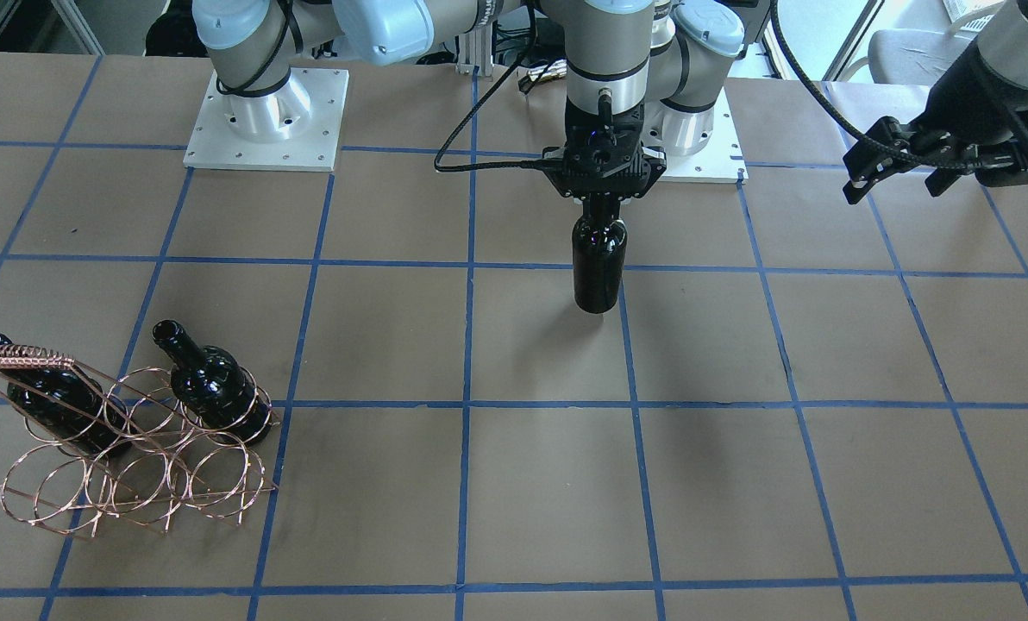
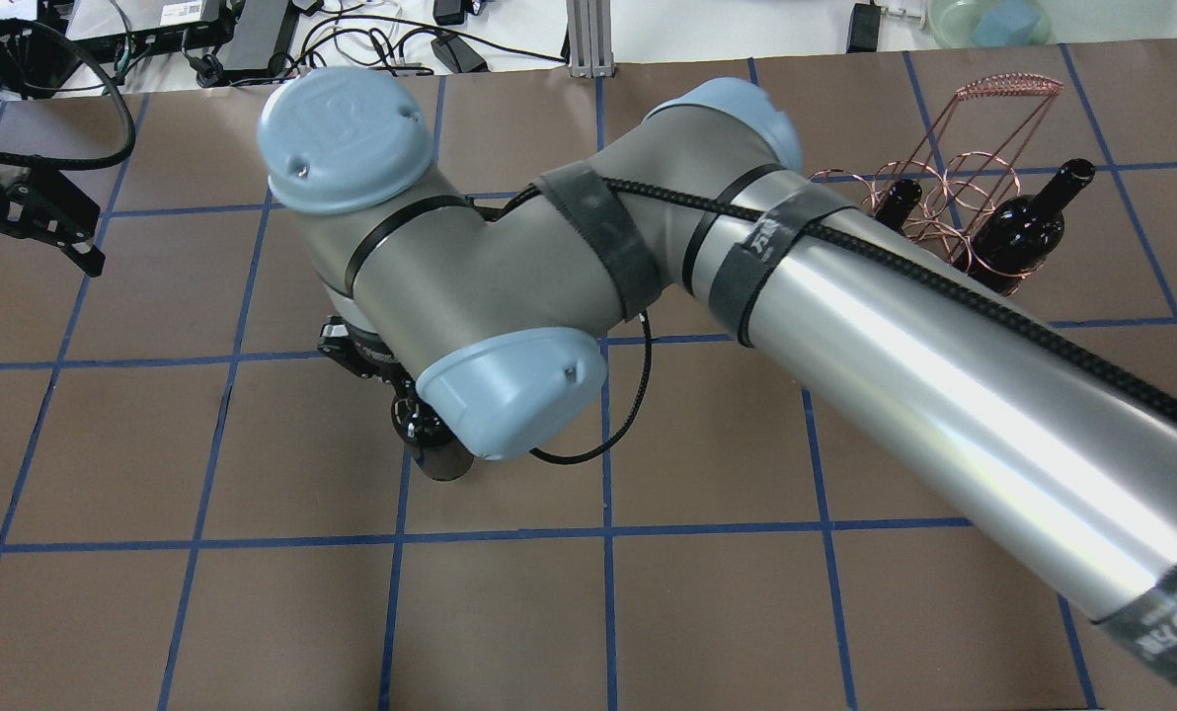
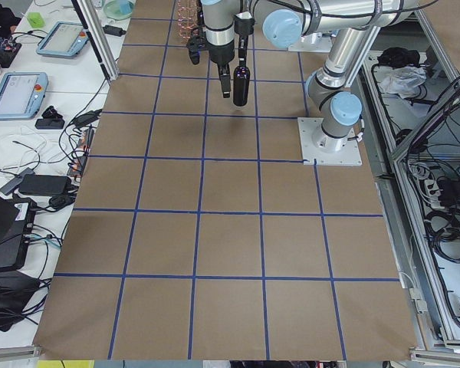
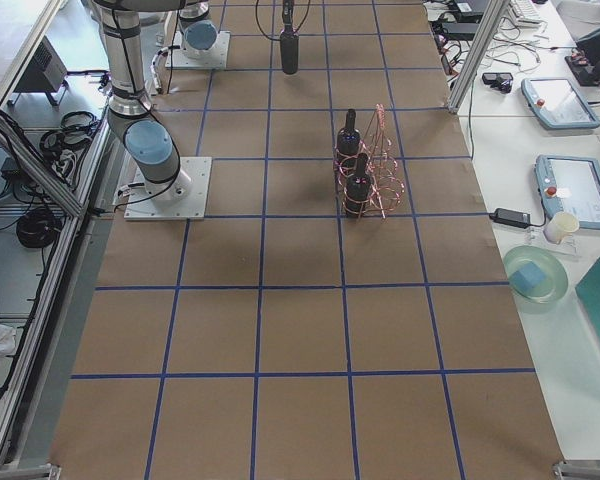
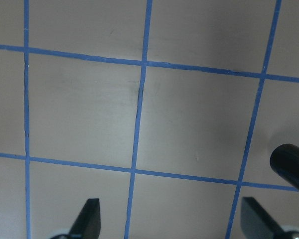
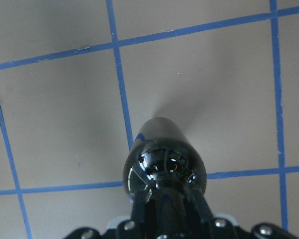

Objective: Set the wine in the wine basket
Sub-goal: 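Lift the bottle with the right gripper and carry it to the copper rack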

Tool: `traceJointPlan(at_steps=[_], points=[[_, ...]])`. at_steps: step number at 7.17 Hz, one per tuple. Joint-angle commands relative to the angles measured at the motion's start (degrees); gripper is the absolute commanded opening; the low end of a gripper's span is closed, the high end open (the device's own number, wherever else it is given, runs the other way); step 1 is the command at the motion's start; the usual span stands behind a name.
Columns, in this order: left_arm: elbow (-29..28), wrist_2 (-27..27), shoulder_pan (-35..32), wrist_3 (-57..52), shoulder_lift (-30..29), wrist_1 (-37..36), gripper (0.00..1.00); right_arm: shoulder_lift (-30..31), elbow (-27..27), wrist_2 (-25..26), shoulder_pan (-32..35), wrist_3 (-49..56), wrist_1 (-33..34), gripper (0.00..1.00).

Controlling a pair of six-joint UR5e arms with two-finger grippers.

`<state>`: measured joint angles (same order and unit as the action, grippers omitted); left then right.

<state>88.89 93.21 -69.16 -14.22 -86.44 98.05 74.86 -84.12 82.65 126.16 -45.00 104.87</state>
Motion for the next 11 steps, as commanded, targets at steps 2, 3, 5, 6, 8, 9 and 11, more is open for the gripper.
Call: traceJointPlan(at_steps=[2, 3, 5, 6, 8, 9, 11], points=[[-0.03, -0.40, -9.46, 6.01, -0.31, -2.50, 1.00, 11.24, 0.09, 3.38, -12.99, 12.53, -15.87, 0.00], [0.06, -0.57, -12.54, 7.01, -0.14, -2.43, 1.00, 14.15, 0.09, 5.48, -17.92, 21.01, -22.71, 0.00], [0.14, -5.46, -15.64, 7.11, 0.21, -2.43, 1.00, 18.99, 0.09, 8.65, -29.25, 35.78, -31.52, 0.00], [0.15, -5.41, -15.91, 7.02, 0.48, -2.25, 1.00, 21.36, 0.01, 9.10, -33.92, 41.95, -35.66, 0.00], [0.41, -5.58, -16.00, 7.11, 0.56, -1.90, 1.00, 21.74, 0.27, 11.82, -41.05, 54.35, -34.39, 0.00], [0.58, -8.37, -16.09, 7.02, 0.65, -1.90, 1.00, 22.00, 0.44, 12.62, -44.39, 58.84, -33.08, 0.00], [1.98, -9.28, -16.09, 6.84, 1.53, -1.64, 1.00, 20.78, 0.44, 12.10, -48.97, 68.43, -29.91, 0.00]])
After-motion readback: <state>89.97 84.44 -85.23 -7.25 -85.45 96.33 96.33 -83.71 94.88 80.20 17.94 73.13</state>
